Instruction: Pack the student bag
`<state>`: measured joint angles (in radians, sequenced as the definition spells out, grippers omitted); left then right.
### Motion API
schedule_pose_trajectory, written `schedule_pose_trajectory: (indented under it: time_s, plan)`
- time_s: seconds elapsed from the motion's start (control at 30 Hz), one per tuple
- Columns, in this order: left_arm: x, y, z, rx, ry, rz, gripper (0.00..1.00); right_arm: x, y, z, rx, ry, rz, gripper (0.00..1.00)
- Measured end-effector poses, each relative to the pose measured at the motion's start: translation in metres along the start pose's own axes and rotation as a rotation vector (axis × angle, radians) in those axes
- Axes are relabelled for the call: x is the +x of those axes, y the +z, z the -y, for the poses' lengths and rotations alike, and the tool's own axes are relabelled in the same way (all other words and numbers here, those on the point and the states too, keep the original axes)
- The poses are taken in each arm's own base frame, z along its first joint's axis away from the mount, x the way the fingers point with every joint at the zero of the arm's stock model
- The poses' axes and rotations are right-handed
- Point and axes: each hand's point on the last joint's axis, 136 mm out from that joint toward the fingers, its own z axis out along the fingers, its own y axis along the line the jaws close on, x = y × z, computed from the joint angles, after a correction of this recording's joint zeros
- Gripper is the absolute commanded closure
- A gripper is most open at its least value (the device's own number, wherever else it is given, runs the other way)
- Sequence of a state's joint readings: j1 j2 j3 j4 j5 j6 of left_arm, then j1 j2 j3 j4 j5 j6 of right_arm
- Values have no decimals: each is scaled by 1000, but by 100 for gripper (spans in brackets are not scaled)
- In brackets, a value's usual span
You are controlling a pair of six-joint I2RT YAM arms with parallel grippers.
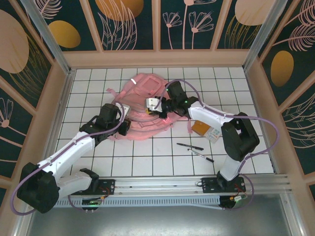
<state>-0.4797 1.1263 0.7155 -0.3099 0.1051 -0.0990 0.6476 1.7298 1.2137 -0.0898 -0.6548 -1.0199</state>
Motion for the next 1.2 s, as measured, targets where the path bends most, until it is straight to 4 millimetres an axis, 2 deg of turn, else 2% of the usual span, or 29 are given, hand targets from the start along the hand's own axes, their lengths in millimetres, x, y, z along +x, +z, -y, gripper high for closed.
schedule_pose_trajectory:
  time_s: [0.2, 0.3, 0.57, 0.67, 0.7, 0.73, 0.87, 0.9, 0.97, 1.07, 1.2]
  plan:
    - [3, 6, 4, 35, 126, 18, 100, 6, -5, -3, -8, -47, -19, 100]
    - [9, 11, 0, 22, 191, 28, 100, 12, -6, -10, -22, -70, -34, 100]
    - [9, 17, -43, -92, 214, 19, 100, 18, -5, -15, -33, -127, -49, 100]
    - [14, 24, -52, -117, 236, -8, 100, 25, -4, -19, -38, -128, -65, 100]
    - [14, 25, -52, -116, 239, -11, 100, 27, -3, -21, -39, -124, -69, 94]
    - [14, 25, -51, -109, 240, -11, 100, 29, -3, -21, -34, -113, -70, 80]
    - [3, 18, -38, -35, 200, 56, 100, 32, -1, -16, 16, -1, -61, 56]
    - [-1, 14, -33, -13, 189, 87, 100, 31, -1, -14, 21, 29, -57, 52]
    - [-15, 1, -20, 42, 180, 171, 100, 27, -1, -11, 31, 94, -38, 49]
    - [-35, -16, 0, 110, 189, 274, 100, 22, 3, -14, 29, 166, -30, 51]
    - [-38, -16, 20, 179, 197, 294, 100, 12, 13, -25, 16, 207, -43, 52]
